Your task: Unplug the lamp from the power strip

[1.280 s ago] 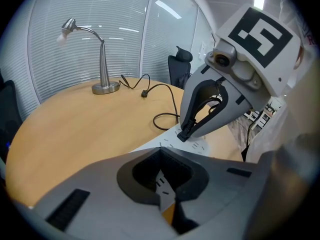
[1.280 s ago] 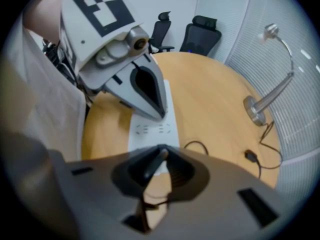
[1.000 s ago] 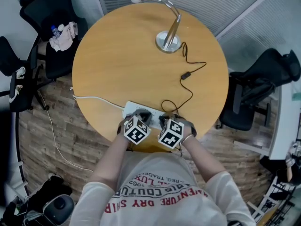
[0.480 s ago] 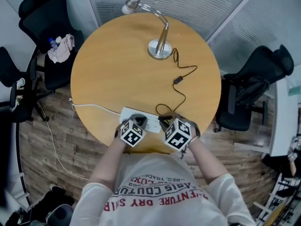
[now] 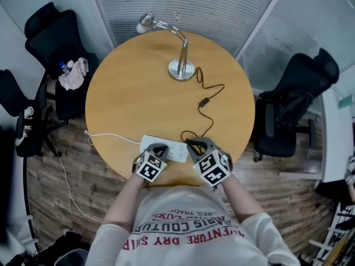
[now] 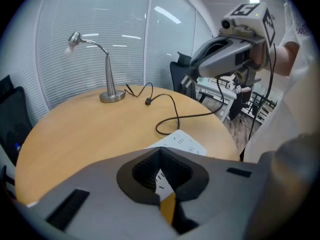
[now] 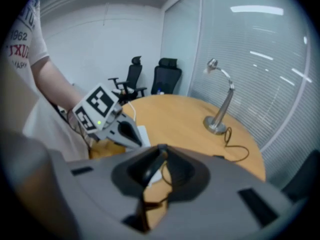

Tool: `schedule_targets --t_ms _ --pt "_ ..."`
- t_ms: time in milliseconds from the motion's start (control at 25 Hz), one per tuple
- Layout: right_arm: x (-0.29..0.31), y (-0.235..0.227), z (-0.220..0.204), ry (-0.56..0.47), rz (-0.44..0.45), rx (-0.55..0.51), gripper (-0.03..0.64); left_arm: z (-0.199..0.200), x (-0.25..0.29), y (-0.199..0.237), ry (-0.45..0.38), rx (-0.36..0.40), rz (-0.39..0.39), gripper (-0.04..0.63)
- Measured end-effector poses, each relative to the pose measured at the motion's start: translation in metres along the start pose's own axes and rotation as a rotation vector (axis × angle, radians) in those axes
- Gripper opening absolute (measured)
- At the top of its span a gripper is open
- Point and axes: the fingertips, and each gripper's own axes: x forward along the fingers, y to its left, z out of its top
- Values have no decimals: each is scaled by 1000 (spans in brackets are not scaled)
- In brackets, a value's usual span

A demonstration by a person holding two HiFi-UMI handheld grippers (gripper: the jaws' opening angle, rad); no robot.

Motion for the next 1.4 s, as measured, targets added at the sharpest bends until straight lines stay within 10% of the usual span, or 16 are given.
schedule_targets --t_ms 720,1400 --pt "-78 -23 89 -492 -142 134 72 179 -192 22 -668 -3 195 26" --pt "-88 -35 93 -529 -174 188 72 186 -210 22 -715 -34 191 28"
